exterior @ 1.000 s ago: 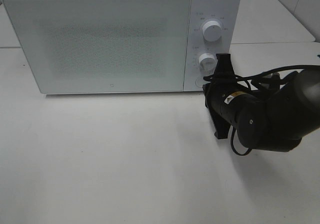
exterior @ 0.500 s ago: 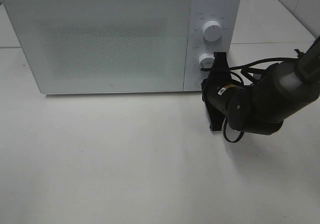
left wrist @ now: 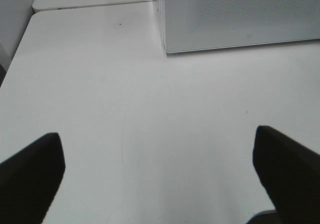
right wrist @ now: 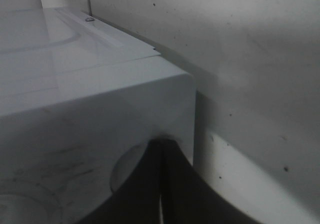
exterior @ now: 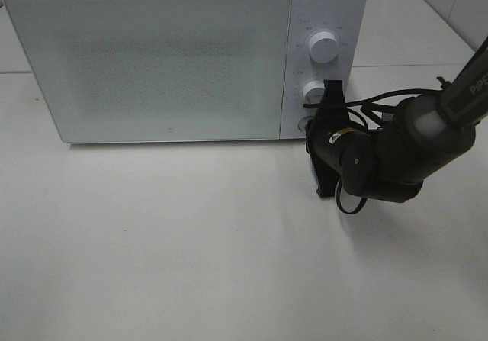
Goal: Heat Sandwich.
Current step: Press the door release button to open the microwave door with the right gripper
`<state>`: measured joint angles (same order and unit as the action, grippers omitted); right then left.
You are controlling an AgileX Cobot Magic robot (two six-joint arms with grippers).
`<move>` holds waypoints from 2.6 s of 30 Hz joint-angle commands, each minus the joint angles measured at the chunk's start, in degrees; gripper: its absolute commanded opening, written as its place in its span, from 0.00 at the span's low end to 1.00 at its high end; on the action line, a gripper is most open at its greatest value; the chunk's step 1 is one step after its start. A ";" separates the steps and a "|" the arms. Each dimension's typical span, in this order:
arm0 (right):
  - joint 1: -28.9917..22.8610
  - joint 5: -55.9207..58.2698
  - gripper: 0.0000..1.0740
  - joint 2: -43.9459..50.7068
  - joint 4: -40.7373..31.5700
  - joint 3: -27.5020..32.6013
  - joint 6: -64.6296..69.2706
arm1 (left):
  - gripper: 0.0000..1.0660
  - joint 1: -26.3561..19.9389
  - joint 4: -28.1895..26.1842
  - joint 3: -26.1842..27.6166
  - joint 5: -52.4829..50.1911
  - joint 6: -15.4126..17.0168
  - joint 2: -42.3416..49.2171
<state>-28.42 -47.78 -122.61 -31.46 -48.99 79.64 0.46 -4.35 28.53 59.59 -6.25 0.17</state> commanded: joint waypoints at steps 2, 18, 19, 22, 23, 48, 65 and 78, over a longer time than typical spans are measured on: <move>0.46 -4.76 0.00 0.52 1.32 -1.15 0.74 | 0.92 0.17 -0.46 -0.17 -0.11 0.40 1.55; 0.40 -4.98 0.00 1.89 2.58 -1.15 1.72 | 0.92 0.17 -0.46 -0.17 -0.11 0.40 1.55; 0.40 -4.93 0.00 1.89 2.52 -1.15 2.12 | 0.92 0.17 -0.46 -0.17 -0.11 0.40 1.55; 0.29 -4.93 0.00 2.06 2.52 -1.15 2.18 | 0.92 0.17 -0.46 -0.17 -0.11 0.40 1.55; 0.29 -5.33 0.00 2.06 2.52 -1.15 2.29 | 0.92 0.17 -0.46 -0.17 -0.11 0.40 1.55; 0.52 -16.33 0.00 -1.66 0.40 -9.45 -2.69 | 0.92 0.17 -0.46 -0.17 -0.11 0.40 1.55; 0.52 -6.82 0.00 -0.63 0.34 -9.22 -2.58 | 0.92 0.17 -0.46 -0.17 -0.11 0.40 1.55; -0.29 2.18 0.00 2.81 0.80 -3.44 -1.95 | 0.92 0.17 -0.46 -0.17 -0.11 0.40 1.55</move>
<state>-28.59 -42.86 -121.70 -32.89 -52.25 77.98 0.46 -4.35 28.53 59.59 -6.25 0.17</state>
